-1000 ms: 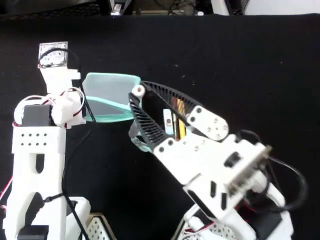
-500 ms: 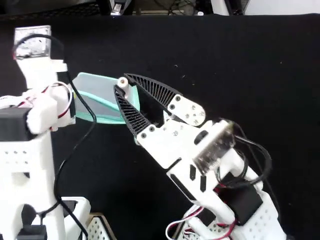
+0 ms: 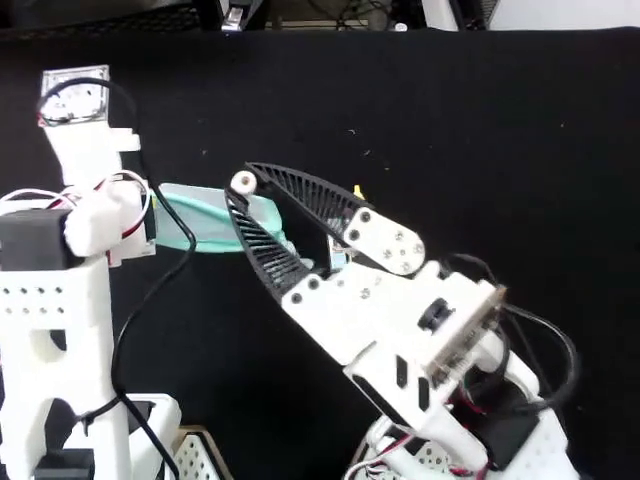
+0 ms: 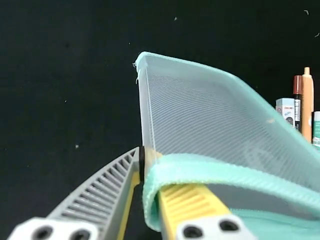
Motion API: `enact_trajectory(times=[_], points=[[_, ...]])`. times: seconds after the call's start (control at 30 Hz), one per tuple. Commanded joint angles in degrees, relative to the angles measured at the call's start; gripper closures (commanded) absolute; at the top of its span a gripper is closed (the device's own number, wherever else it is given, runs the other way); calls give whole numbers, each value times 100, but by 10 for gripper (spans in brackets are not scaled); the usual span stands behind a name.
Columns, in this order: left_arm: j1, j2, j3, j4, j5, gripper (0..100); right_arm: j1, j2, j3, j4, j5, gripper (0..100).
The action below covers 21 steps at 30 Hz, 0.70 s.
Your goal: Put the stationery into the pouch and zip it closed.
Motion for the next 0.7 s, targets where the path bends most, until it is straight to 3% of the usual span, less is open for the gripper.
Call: enact_trajectory(times=[0.0,0.27,0.67], points=[[57,9,277,-466,53,970,-97,-40,-163,-26,-44,985],[57,0,725,-730,53,970,-800,13,-136,97,-9,985],[48,-44,866,-712,53,970,-563,884,391,-114,9,985]])
